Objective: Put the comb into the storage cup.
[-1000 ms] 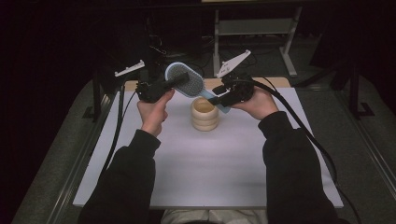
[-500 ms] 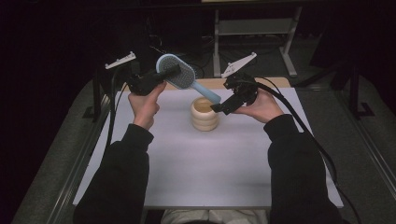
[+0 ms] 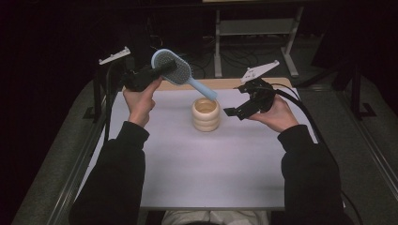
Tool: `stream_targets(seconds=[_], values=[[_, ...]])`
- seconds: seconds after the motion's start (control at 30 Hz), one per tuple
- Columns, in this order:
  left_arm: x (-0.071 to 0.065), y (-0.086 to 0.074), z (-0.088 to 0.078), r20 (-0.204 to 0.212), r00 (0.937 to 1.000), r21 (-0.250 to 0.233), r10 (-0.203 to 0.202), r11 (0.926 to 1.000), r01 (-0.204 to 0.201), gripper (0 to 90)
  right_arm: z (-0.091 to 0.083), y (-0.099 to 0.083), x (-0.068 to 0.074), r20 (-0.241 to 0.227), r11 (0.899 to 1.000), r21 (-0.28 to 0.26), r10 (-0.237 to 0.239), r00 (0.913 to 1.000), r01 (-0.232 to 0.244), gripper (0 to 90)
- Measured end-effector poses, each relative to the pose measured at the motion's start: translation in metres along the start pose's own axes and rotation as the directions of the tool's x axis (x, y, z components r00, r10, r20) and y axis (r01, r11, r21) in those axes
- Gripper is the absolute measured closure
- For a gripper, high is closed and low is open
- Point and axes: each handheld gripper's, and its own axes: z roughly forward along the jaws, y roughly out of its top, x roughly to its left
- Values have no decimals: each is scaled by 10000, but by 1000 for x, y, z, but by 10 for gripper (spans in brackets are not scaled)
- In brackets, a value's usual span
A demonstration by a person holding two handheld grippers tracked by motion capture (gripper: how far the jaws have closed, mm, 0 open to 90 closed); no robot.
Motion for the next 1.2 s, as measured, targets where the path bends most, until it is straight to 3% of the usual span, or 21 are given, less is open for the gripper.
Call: stream_targets(seconds=[0.33, 0.63, 0.73, 0.87, 1.0, 1.2], values=[[-1, 8, 6, -41, 10000, 228, 43, 9997, -42, 559, -12, -42, -9, 269, 9955, -547, 793, 9965, -777, 0], [-8, 12, 20, 31, 9994, 394, 345, 9986, -346, 559, -24, -82, -14, 540, 9832, -1136, 1496, 9873, -1428, 0], [-9, 15, 22, -83, 9988, 451, 477, 9979, -473, 559, -29, -92, -14, 603, 9807, -1242, 1591, 9854, -1507, 0], [-9, 19, 24, -302, 9970, 577, 717, 9959, -699, 559, -38, -109, -14, 605, 9703, -1641, 1899, 9799, -1778, 0], [-8, 20, 25, -525, 9953, 626, 816, 9950, -783, 559, -42, -125, -9, 1097, 9732, -1641, 1805, 9774, -1613, 0], [-2, 18, 27, -908, 9909, 898, 991, 9918, -909, 559, -46, -146, -5, 1112, 9642, -1827, 2143, 9704, -1920, 0]])
